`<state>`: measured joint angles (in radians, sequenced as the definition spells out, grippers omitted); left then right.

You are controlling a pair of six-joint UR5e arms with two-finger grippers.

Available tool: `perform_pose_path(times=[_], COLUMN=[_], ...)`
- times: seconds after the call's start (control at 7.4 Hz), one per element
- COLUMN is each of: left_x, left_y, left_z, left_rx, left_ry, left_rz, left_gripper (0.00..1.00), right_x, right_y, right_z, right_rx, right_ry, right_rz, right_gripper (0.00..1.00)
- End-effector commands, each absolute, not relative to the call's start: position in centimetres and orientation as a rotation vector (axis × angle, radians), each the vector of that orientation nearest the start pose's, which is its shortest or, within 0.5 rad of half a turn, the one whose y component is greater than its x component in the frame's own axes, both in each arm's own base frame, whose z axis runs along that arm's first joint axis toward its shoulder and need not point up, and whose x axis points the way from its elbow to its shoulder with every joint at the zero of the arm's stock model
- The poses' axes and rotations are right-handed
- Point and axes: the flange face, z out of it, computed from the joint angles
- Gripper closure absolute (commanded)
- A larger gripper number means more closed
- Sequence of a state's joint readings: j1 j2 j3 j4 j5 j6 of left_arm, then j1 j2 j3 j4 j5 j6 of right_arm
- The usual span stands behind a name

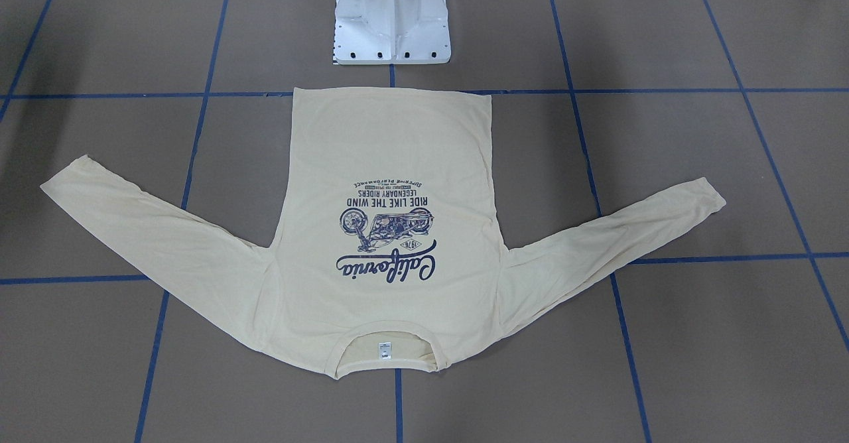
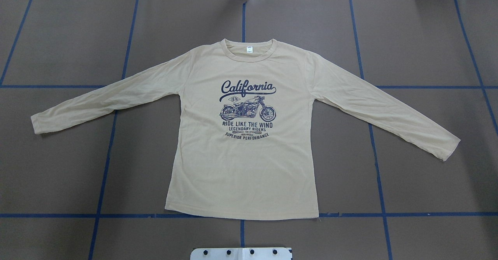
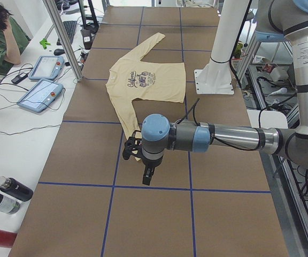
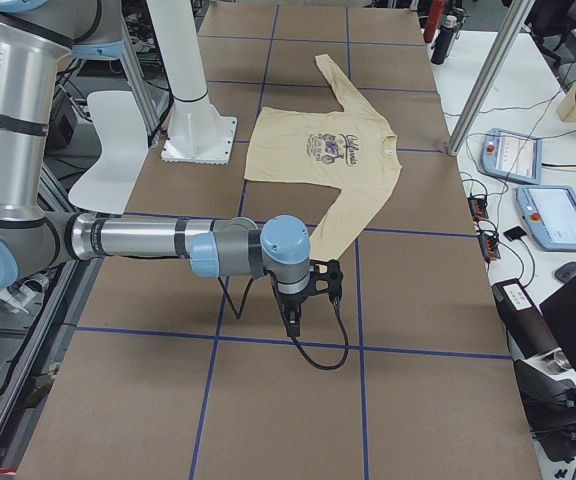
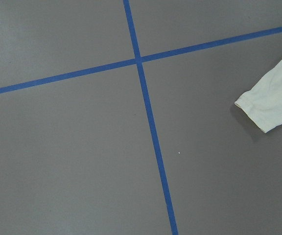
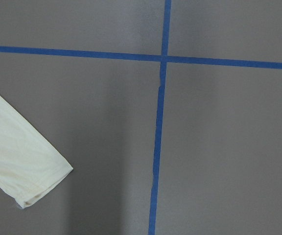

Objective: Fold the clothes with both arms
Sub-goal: 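Move the right gripper down to the sleeve cuff nearest it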

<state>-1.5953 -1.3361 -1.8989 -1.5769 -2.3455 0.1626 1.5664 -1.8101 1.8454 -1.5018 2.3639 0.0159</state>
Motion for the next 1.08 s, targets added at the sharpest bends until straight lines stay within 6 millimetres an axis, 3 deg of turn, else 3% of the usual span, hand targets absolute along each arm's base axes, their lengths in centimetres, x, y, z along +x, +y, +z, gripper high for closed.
perform_pose_path(times=[0.0, 0.14, 0.41, 0.68, 0.81, 0.95], left_x=[-7.6, -7.7, -7.7, -8.0, -8.0, -8.4], left_y=[-39.6, -39.5, -39.3, -39.6, -39.9, -41.6], left_z=[58.0, 56.7, 56.9, 55.9, 55.5, 54.1], left_rx=[0.203, 0.23, 0.226, 0.253, 0.261, 0.291], left_ry=[0.718, 0.708, 0.692, 0.642, 0.641, 0.572], left_rz=[0.185, 0.195, 0.195, 0.211, 0.21, 0.211], left_gripper=[0.0, 0.0, 0.0, 0.0, 0.0, 0.0], right_x=[6.1, 6.1, 6.0, 5.9, 5.3, 3.3], right_y=[-39.8, -39.8, -39.8, -40.4, -40.6, -41.1], right_z=[62.1, 62.1, 62.1, 61.5, 61.0, 60.3], right_rx=[0.091, 0.09, 0.089, 0.102, 0.125, 0.14], right_ry=[-0.793, -0.793, -0.793, -0.795, -0.797, -0.802], right_rz=[-0.031, -0.03, -0.03, -0.038, -0.063, -0.088], right_gripper=[0.0, 0.0, 0.0, 0.0, 0.0, 0.0])
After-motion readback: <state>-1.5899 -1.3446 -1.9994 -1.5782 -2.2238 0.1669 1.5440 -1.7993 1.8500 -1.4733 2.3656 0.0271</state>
